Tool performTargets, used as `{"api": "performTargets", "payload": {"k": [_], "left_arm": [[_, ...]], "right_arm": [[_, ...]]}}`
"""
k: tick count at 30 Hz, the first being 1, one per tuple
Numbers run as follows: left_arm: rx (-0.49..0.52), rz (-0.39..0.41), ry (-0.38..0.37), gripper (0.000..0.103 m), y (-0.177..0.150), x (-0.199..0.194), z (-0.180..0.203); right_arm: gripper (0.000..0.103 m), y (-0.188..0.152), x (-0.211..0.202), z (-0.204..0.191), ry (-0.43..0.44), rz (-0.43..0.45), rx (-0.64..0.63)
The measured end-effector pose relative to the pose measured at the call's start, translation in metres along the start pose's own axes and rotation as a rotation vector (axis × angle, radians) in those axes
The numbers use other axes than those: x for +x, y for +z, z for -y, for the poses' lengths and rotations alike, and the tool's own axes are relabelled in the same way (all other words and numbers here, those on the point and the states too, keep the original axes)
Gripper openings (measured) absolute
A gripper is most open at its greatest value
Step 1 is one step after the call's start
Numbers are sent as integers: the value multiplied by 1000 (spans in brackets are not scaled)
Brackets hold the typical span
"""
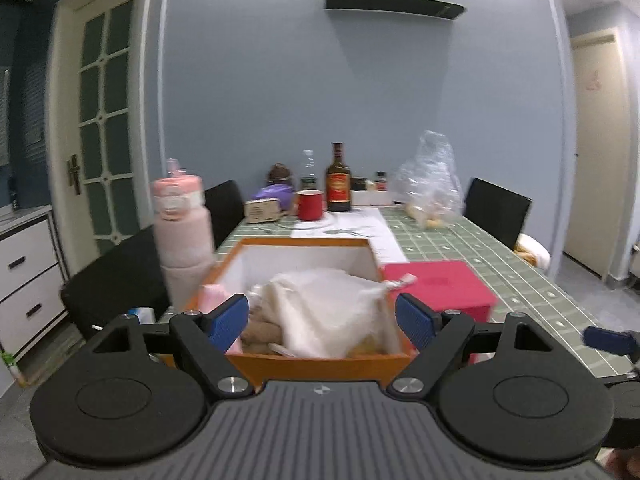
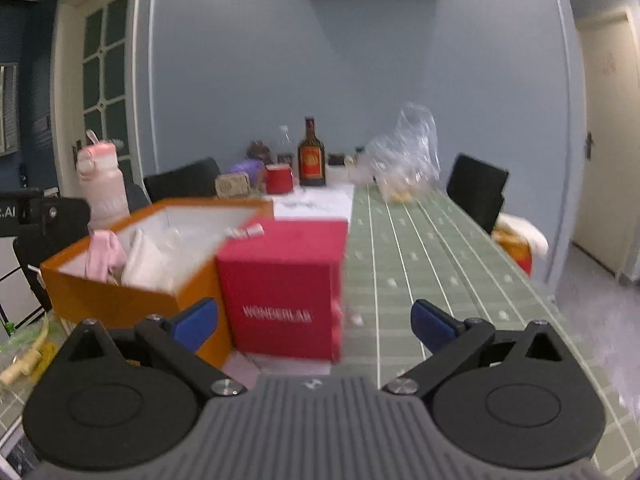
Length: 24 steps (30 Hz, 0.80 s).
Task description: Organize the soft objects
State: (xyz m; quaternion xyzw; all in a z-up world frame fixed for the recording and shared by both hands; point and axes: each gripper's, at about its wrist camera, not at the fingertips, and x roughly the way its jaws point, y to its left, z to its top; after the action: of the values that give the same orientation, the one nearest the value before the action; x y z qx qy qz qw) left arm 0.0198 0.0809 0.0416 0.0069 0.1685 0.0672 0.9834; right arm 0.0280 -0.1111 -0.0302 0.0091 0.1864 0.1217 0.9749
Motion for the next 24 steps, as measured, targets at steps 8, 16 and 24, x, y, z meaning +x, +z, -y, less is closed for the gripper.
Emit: {"api": "performTargets", "payload": {"k": [8, 16, 24], "left_arm": [[40, -35, 16, 97, -24, -5, 36], [39, -27, 55, 97, -38, -16, 46], [10, -43, 44, 97, -43, -17, 49]], "right_arm": [[100, -10, -19, 1, 21, 16, 13], [100, -18, -27, 2, 25, 21, 15], [100, -24, -30, 7, 22, 12, 30]]}}
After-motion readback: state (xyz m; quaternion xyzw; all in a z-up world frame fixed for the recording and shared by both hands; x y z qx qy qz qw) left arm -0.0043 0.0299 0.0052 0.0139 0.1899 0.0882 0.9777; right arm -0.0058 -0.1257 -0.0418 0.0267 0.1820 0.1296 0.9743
